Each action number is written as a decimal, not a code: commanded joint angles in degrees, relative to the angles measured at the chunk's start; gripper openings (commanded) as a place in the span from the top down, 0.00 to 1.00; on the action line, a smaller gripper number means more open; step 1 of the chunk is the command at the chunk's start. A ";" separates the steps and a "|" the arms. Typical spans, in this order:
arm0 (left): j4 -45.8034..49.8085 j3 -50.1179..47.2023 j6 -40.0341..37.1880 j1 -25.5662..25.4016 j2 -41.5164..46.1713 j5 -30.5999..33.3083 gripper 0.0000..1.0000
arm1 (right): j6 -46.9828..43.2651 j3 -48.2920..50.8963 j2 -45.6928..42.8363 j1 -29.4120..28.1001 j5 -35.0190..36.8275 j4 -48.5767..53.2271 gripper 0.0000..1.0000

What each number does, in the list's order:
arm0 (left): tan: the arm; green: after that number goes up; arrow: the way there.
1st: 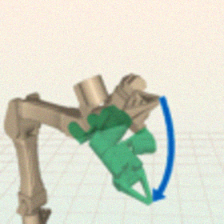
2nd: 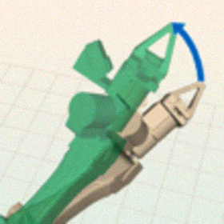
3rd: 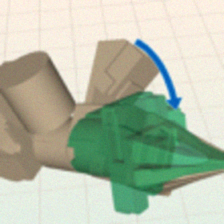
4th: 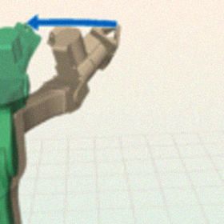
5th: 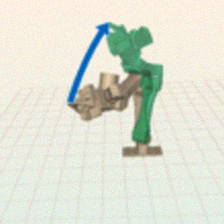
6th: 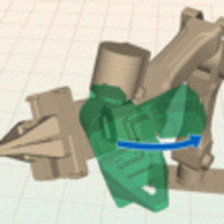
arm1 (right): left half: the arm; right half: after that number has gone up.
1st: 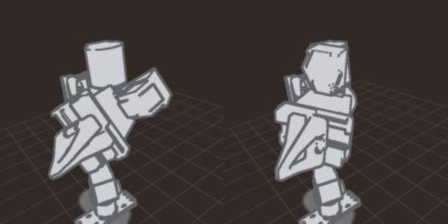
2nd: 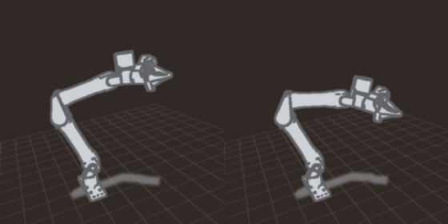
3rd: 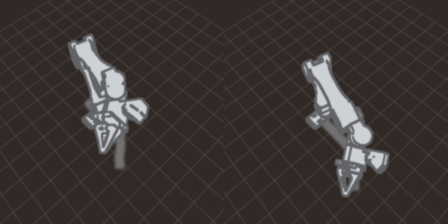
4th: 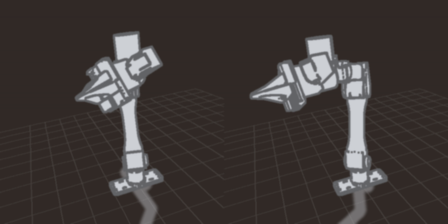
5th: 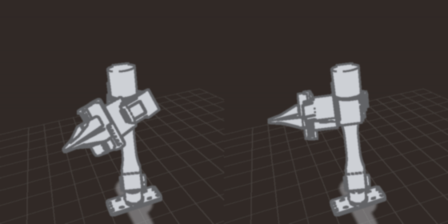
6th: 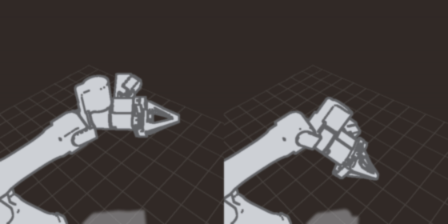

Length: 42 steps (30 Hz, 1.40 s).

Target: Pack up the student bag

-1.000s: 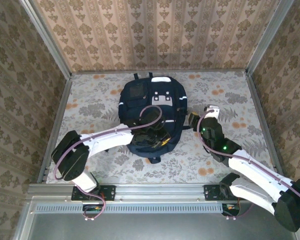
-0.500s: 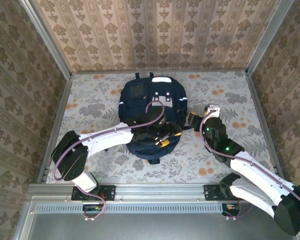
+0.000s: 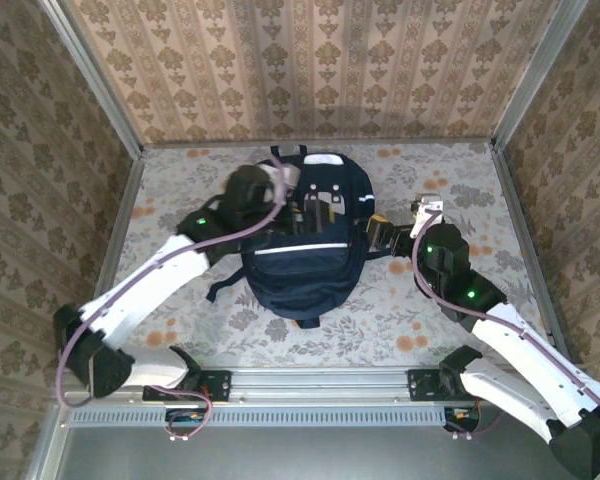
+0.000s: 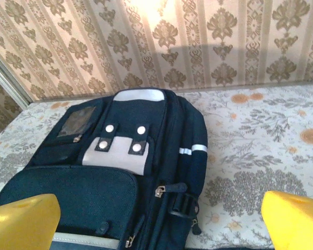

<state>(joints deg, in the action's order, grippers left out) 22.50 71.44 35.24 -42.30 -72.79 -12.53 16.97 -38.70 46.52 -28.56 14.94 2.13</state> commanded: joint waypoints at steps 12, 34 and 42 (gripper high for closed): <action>-33.46 -39.48 -31.14 29.82 22.18 25.85 0.00 | -14.42 4.16 3.68 5.69 7.04 -20.15 0.00; -75.96 -51.48 -37.85 40.72 -14.18 16.04 0.00 | -12.88 23.17 35.80 29.69 -12.48 -61.16 0.00; -70.64 -47.87 -38.35 41.25 -15.34 13.07 0.00 | -13.90 15.91 41.68 28.97 -13.29 -53.10 0.00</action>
<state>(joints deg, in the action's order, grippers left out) -46.81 22.41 -1.80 -1.37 -88.29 2.33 2.59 -19.99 88.38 0.67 2.11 -51.59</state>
